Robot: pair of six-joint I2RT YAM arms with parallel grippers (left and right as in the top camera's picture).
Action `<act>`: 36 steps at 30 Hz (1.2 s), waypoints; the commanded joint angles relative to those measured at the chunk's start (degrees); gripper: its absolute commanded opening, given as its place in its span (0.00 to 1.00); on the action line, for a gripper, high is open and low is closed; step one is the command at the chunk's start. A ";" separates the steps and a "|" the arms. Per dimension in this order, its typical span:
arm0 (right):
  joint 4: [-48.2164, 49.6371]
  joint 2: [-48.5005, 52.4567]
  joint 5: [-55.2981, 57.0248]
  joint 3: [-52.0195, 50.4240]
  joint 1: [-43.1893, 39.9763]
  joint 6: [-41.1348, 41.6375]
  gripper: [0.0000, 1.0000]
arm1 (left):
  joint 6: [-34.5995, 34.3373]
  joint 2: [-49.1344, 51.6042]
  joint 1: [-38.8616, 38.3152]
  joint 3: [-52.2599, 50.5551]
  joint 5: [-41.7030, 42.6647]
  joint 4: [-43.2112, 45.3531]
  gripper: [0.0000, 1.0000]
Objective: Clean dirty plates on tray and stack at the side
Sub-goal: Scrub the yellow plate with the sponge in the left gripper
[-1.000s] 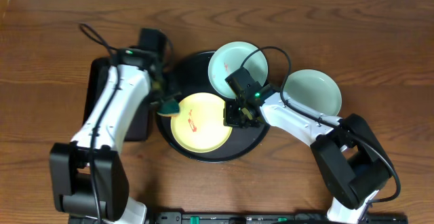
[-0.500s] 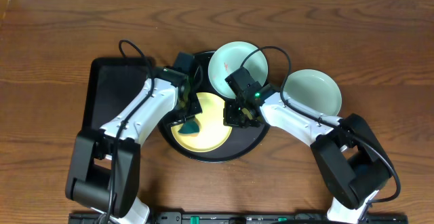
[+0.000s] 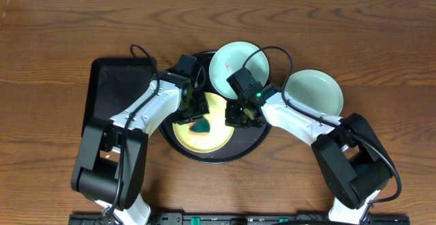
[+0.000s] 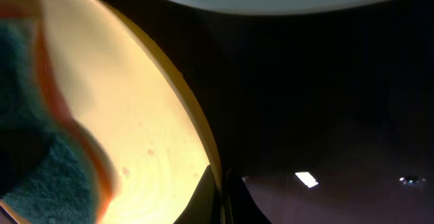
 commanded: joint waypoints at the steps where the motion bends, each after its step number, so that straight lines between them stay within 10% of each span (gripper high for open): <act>1: 0.24 0.35 -0.07 0.59 -0.52 0.90 0.01 | 8.26 1.42 -0.39 -0.74 6.01 1.11 0.07; 11: 0.22 0.35 -0.07 0.59 -0.52 0.90 0.01 | -12.81 1.40 -0.17 -0.74 -15.87 -6.38 0.07; 15: 0.39 0.35 -0.04 0.59 -0.52 0.90 0.01 | -11.04 1.36 -0.17 -0.31 -13.79 -7.02 0.07; 24: 0.37 0.35 -0.07 0.59 -0.52 0.87 0.01 | 19.23 1.36 -0.17 1.27 15.17 -1.70 0.08; 36: 0.35 0.35 -0.07 0.59 -0.52 0.85 0.01 | 1.73 1.36 5.99 4.33 -13.84 -4.39 0.07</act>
